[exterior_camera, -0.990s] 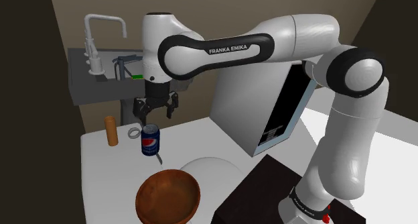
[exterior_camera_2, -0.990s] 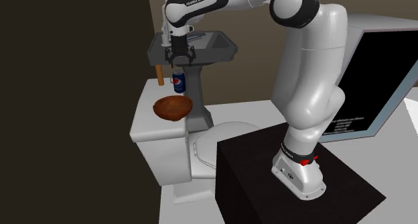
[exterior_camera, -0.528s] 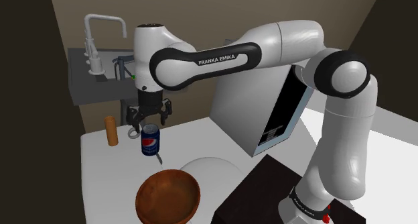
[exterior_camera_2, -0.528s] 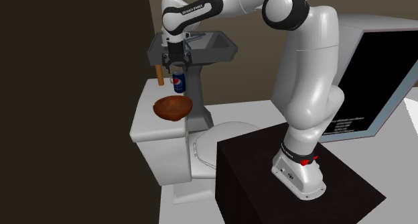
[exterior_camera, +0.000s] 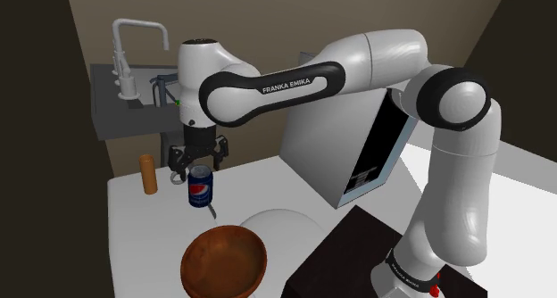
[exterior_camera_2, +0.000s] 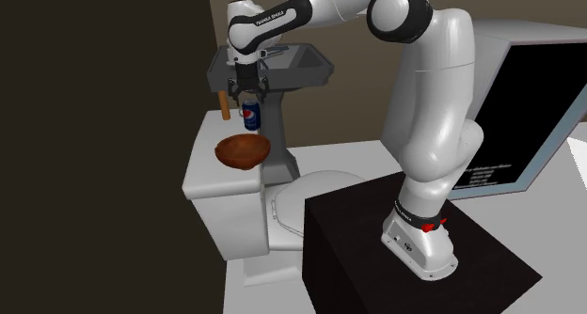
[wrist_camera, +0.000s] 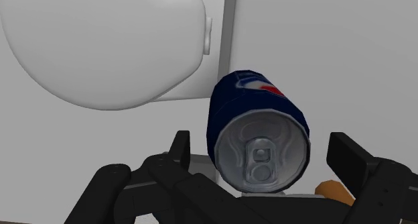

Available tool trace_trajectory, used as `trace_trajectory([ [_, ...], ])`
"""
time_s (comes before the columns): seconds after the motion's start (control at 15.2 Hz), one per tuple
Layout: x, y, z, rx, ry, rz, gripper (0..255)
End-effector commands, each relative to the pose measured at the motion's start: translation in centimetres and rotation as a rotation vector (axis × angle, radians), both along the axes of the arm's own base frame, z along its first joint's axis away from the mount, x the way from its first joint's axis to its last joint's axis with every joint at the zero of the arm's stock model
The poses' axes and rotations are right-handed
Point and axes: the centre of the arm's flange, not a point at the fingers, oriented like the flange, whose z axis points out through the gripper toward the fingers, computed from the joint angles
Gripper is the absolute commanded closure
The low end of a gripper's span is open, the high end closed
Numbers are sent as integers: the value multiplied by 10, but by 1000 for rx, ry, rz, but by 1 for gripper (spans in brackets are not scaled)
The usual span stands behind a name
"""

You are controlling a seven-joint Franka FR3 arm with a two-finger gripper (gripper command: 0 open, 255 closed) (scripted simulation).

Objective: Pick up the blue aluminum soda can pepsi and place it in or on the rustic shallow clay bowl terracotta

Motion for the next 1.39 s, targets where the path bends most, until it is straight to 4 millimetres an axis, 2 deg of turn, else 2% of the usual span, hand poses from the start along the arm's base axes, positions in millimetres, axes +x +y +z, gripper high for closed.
trace_trajectory([
  [0.0,0,0,0,0,0,0,0],
  [0.07,0,0,0,0,0,0,255],
  [0.66,0,0,0,0,0,0,255],
  [1.32,0,0,53,0,0,0,255],
])
